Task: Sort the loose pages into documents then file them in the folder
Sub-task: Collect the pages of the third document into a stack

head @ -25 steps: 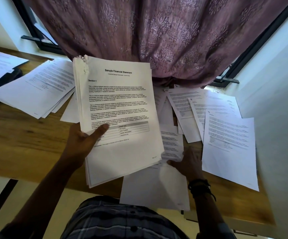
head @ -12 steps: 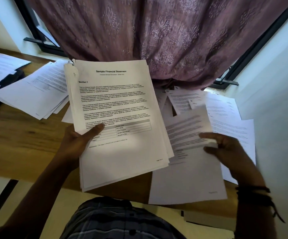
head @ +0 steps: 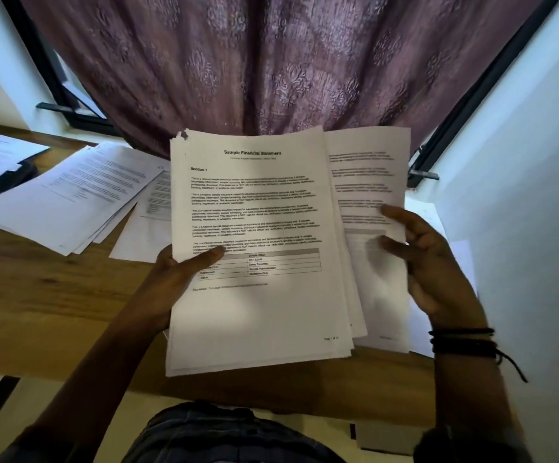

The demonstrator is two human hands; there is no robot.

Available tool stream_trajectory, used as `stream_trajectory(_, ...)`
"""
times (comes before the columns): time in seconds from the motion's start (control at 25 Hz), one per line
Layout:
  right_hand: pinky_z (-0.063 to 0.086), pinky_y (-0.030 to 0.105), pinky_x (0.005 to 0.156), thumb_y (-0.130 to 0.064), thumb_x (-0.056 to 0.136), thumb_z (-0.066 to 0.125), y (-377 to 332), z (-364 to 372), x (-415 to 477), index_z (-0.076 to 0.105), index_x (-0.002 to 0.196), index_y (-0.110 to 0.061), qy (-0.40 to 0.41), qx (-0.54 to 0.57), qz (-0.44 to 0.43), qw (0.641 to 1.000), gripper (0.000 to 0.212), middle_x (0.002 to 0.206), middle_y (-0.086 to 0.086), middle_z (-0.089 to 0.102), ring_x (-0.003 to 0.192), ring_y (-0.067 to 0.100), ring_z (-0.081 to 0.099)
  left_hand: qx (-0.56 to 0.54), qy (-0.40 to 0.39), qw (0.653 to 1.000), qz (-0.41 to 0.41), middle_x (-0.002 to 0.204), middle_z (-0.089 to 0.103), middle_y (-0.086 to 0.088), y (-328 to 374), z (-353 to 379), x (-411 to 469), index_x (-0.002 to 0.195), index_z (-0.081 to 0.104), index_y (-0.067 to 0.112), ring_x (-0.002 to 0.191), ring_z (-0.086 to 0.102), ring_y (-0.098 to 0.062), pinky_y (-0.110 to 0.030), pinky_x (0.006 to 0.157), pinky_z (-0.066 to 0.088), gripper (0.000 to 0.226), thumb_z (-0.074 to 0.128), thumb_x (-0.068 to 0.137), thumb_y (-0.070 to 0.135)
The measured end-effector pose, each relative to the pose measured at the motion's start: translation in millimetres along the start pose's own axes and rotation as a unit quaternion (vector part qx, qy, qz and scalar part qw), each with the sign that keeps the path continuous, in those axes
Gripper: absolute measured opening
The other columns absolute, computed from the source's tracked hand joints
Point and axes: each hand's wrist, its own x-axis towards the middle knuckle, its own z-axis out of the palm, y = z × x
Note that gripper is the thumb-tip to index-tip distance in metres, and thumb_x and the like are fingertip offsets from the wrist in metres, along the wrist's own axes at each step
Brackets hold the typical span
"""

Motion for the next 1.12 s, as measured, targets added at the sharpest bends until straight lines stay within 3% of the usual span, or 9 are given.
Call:
stream_trajectory(0.2,0.053,0.017,0.079,0.007,0.087,0.06,24,31,14,0.058,0.12,-0.028,-0.023,-0.09,0.039,0.995,0.048,0.129,-0.001,0.062,0.113,0.017,0.063,-0.018,-0.025,0.998,-0.061,0.094,0.077,0.008,-18,5,4,0.097,0.072,0.027,0.084,0.073,-0.007,-0.019,0.074,0.057,0.069,0.092,0.036,0.052)
stream_trajectory(0.28,0.046,0.01,0.082,0.012,0.085,0.059,28,40,19,0.049,0.128,-0.027,-0.036,-0.159,0.026,0.986,0.058,0.131,-0.004,0.053,0.117,0.004,0.058,-0.018,-0.027,0.997,-0.068,0.108,0.074,0.007,-29,7,3,0.108,0.07,0.024,0.102,0.07,-0.011,-0.034,0.1,0.05,0.064,0.088,0.051,0.047)
stream_trajectory(0.36,0.045,0.005,0.076,0.01,0.089,0.055,28,43,16,0.046,0.135,-0.02,-0.058,-0.154,0.031,0.986,0.056,0.126,-0.009,0.057,0.105,-0.006,0.061,-0.041,-0.012,0.996,-0.084,0.113,0.073,0.003,-35,9,0,0.116,0.067,0.022,0.109,0.067,-0.021,-0.04,0.099,0.05,0.044,0.077,0.075,0.031)
stream_trajectory(0.48,0.054,0.021,0.08,-0.024,0.099,0.051,30,40,-2,0.059,0.127,-0.031,-0.066,-0.063,0.074,0.993,0.03,0.118,-0.008,0.07,0.102,0.009,0.068,-0.052,-0.008,0.995,-0.082,0.119,0.071,-0.002,-40,10,0,0.124,0.065,0.02,0.11,0.067,-0.026,-0.047,0.097,0.052,0.044,0.076,0.081,0.018)
stream_trajectory(0.56,0.051,0.041,0.097,-0.048,0.095,0.055,31,38,-4,0.054,0.133,-0.035,-0.068,-0.055,0.093,0.992,0.041,0.126,-0.006,0.066,0.114,0.016,0.064,-0.02,0.002,0.998,-0.058,0.123,0.069,-0.003,-39,11,0,0.123,0.065,0.02,0.111,0.066,-0.023,-0.047,0.101,0.048,0.049,0.079,0.076,0.016)
stream_trajectory(0.64,0.05,0.046,0.099,-0.034,0.092,0.065,32,43,1,0.057,0.13,-0.028,-0.078,-0.144,0.066,0.984,0.04,0.123,-0.004,0.067,0.115,0.019,0.064,-0.01,-0.01,0.999,-0.042,0.124,0.069,-0.004,-38,12,1,0.124,0.063,0.017,0.113,0.066,-0.022,-0.046,0.101,0.048,0.051,0.078,0.075,0.013)
stream_trajectory(0.76,0.056,0.025,0.086,-0.004,0.089,0.065,35,50,5,0.057,0.127,-0.019,-0.103,-0.178,0.028,0.978,0.042,0.115,-0.006,0.071,0.11,0.016,0.066,-0.006,-0.037,0.999,-0.036,0.124,0.069,-0.002,-39,14,0,0.128,0.061,0.015,0.115,0.064,-0.023,-0.047,0.104,0.046,0.06,0.083,0.073,0.02)
stream_trajectory(0.96,0.052,0.031,0.092,-0.023,0.097,0.055,36,43,-6,0.058,0.131,-0.019,-0.11,-0.106,0.059,0.987,0.034,0.121,-0.004,0.069,0.112,0.013,0.065,-0.049,0.007,0.999,-0.011,0.125,0.068,-0.005,-37,17,3,0.129,0.06,0.014,0.116,0.064,-0.025,-0.045,0.1,0.049,0.047,0.069,0.084,0.005)
stream_trajectory(1.12,0.06,0.033,0.06,-0.037,0.093,0.047,45,40,-23,0.063,0.116,-0.01,0.016,0.208,0.166,0.964,0.039,0.094,0.007,0.076,0.078,0.018,0.074,-0.135,0.145,0.98,0.016,0.114,0.073,0.004,-27,20,9,0.125,0.064,0.017,0.108,0.067,-0.013,-0.033,0.098,0.05,0.042,0.07,0.085,0.004)
